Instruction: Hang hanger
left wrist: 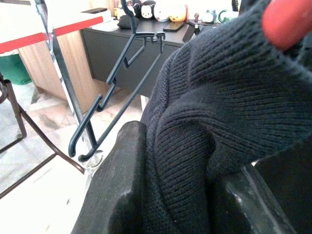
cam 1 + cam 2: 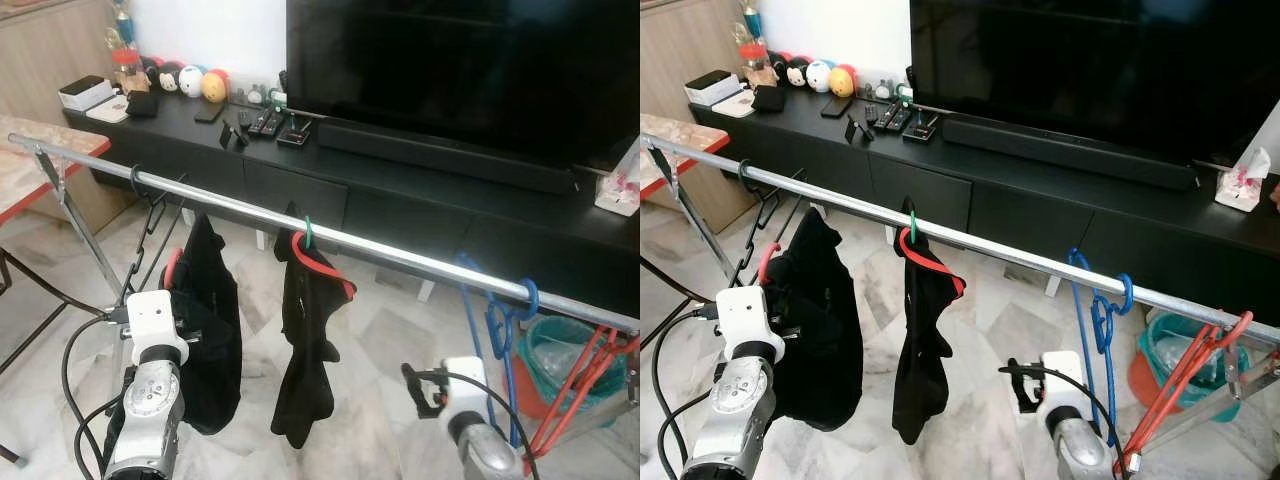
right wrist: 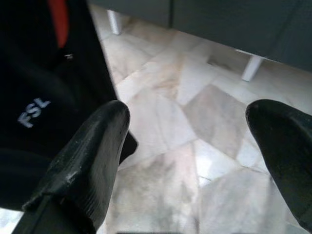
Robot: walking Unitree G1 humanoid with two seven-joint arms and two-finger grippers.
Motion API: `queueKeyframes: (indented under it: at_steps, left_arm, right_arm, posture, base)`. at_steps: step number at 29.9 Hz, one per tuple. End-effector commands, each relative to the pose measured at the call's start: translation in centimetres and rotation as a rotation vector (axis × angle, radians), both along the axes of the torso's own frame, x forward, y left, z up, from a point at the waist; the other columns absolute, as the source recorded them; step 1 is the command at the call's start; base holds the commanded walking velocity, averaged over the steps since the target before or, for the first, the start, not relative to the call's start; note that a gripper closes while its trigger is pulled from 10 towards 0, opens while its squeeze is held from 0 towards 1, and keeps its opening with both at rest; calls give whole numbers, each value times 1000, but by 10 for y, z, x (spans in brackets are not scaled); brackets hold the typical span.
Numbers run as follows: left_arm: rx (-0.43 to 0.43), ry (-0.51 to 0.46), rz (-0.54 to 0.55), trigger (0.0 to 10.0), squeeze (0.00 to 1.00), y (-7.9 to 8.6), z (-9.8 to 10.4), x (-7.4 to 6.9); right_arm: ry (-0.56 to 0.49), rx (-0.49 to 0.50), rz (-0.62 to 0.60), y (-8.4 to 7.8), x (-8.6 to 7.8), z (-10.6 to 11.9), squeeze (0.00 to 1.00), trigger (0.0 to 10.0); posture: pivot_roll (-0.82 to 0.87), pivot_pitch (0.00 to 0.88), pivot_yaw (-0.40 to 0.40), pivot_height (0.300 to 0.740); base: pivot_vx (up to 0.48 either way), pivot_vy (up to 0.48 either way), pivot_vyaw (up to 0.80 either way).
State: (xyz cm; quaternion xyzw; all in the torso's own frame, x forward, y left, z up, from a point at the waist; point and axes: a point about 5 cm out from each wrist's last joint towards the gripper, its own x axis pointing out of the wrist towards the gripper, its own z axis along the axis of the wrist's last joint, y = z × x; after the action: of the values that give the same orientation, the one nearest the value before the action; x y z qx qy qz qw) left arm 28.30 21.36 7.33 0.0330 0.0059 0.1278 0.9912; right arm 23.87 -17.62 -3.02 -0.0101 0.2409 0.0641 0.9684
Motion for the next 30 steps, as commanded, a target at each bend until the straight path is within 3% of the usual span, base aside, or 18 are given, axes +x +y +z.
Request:
queueKeyframes:
  at_steps: [1, 5, 9, 12, 17, 29, 30]
  left_arm:
    - [19, -60, -10, 10000, 0, 0, 13, 6]
    - [16, -60, -14, 10000, 0, 0, 14, 6]
    - [12, -69, -13, 10000, 0, 3, 18, 11]
    - [14, -71, -13, 10000, 0, 4, 20, 12]
    - [9, -75, -10, 10000, 0, 6, 22, 13]
    - [9, -93, -19, 10000, 0, 5, 28, 18]
    - [7, -92, -19, 10000, 0, 4, 27, 18]
  right_arm:
    - [63, -3, 22, 5, -4, -8, 0, 10000]
    - [165, -27, 42, 10, -13, -21, 0, 10000]
    - [341, -58, -16, 6, -38, -43, 0, 10000]
    - [405, -59, -23, 6, -49, -50, 0, 10000]
    - [455, -2, -129, 4, -58, -56, 0, 10000]
    - [455, 40, -104, 18, -53, -54, 0, 10000]
    - [459, 43, -99, 15, -58, -56, 0, 10000]
  posture:
    - [-60, 13, -25, 740]
    - [-60, 16, -25, 740]
    - [-61, 15, -24, 740]
    - [-57, 15, -24, 740]
    - [-51, 17, -23, 740]
    - [-57, 15, -21, 740]
    - [-57, 13, -22, 740]
  base:
    - [0, 0, 0]
    - [0, 0, 0]
    - [0, 0, 0]
    - [0, 0, 0]
    - [0, 0, 0]
    - [0, 0, 0]
    - [240, 0, 0]
